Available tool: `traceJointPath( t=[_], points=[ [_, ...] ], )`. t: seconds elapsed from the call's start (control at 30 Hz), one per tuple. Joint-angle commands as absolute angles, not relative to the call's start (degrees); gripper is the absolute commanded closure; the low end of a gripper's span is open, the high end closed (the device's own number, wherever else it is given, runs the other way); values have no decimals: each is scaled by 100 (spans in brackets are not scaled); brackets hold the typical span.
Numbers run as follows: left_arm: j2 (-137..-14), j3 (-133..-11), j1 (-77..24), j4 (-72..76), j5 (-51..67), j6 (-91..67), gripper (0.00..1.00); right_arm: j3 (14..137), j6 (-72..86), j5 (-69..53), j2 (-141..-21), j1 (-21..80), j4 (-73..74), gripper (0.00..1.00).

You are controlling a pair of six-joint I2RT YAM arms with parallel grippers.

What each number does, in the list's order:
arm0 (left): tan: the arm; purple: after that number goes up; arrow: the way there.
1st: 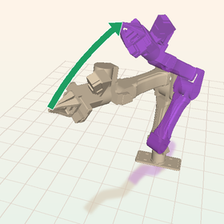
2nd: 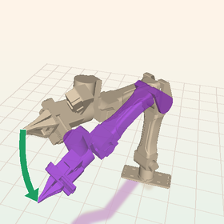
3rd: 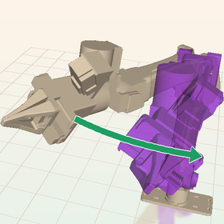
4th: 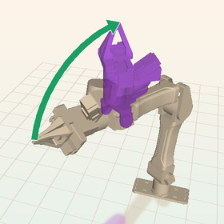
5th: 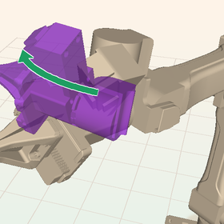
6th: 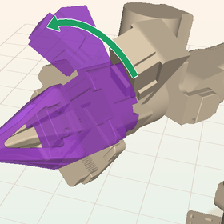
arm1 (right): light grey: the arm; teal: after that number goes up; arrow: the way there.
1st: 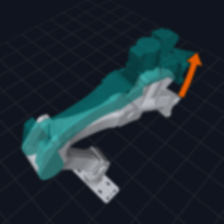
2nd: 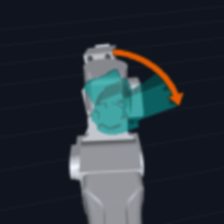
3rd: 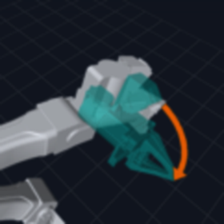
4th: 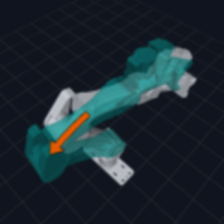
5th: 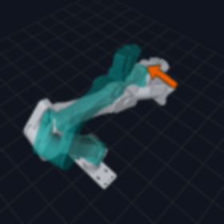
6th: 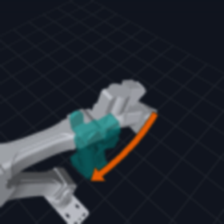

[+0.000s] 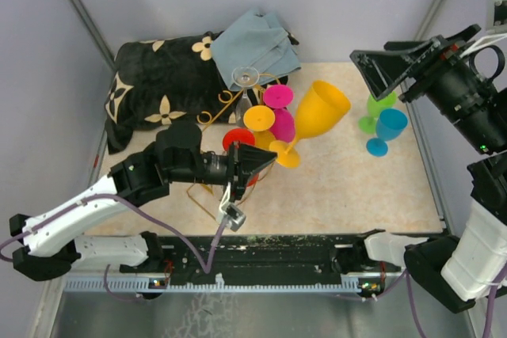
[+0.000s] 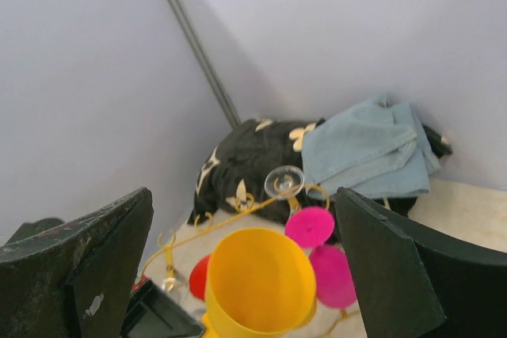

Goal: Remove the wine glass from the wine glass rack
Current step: Place the wine glass at the center of the board.

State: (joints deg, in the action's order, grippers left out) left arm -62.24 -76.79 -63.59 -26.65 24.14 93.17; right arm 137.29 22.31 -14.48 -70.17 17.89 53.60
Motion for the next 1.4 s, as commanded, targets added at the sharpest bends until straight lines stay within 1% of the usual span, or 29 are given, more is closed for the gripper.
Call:
traceJointPath(
  t=[0.0, 0.17, 0.43, 0.6, 0.73, 0.8, 0.87, 0.97, 1.03, 1.07, 1.1, 1.13, 1.17, 1.23, 1.27, 1.3, 1.37],
  points=[
    [-6164, -7239, -6650, -2402, 2183, 9827, 100, 13586, 2241, -2041, -6916, 1836, 6393, 3],
    [-6214, -6904, -6873, -2108, 2059, 9925, 100, 13455, 2073, -2331, -6752, 1837, 7219, 5],
    [-6442, -6885, -7197, -1888, 1782, 9931, 100, 13323, 1785, -2728, -6701, 1837, 8296, 14],
    [-6544, -7015, -7329, -1880, 1618, 9906, 100, 12927, 1727, -2943, -6509, 1837, 8394, 20],
    [-6614, -7106, -7363, -1881, 1522, 9907, 100, 12612, 1701, -3121, -6389, 1842, 8363, 28],
    [-6635, -7139, -7373, -1881, 1494, 9944, 100, 12377, 1686, -3209, -6318, 1845, 8323, 30],
    [-6652, -7177, -7394, -1876, 1470, 10001, 100, 12115, 1686, -3337, -6244, 1840, 8258, 35],
    [-6686, -7232, -7411, -1822, 1420, 10077, 100, 11858, 1667, -3525, -6189, 1844, 8212, 53],
    [-6704, -7231, -7425, -1705, 1379, 10142, 100, 11817, 1670, -3604, -6179, 1844, 8196, 76],
    [-6713, -7212, -7421, -1592, 1345, 10182, 100, 11844, 1670, -3627, -6177, 1853, 8185, 90],
    [-6708, -7157, -7418, -1353, 1285, 10197, 98, 11903, 1674, -3618, -6183, 1848, 8183, 100],
    [-6711, -7082, -7419, -1035, 1200, 10220, 89, 11980, 1683, -3613, -6184, 1853, 8178, 100],
    [-6723, -7013, -7420, -746, 1104, 10259, 69, 12085, 1699, -3615, -6187, 1854, 8162, 100],
    [-6794, -6955, -7419, -52, 865, 10278, 16, 12448, 1720, -3462, -6252, 1854, 8182, 100],
    [-6839, -6946, -7421, 321, 730, 10256, 2, 12709, 1716, -3277, -6312, 1852, 8239, 100],
    [-6908, -6996, -7427, 677, 576, 10230, 0, 13019, 1708, -3049, -6393, 1854, 8354, 100],
    [-7109, -7189, -7443, 1345, 149, 10095, 0, 13686, 1690, -2370, -6583, 1849, 8479, 100]
  ],
)
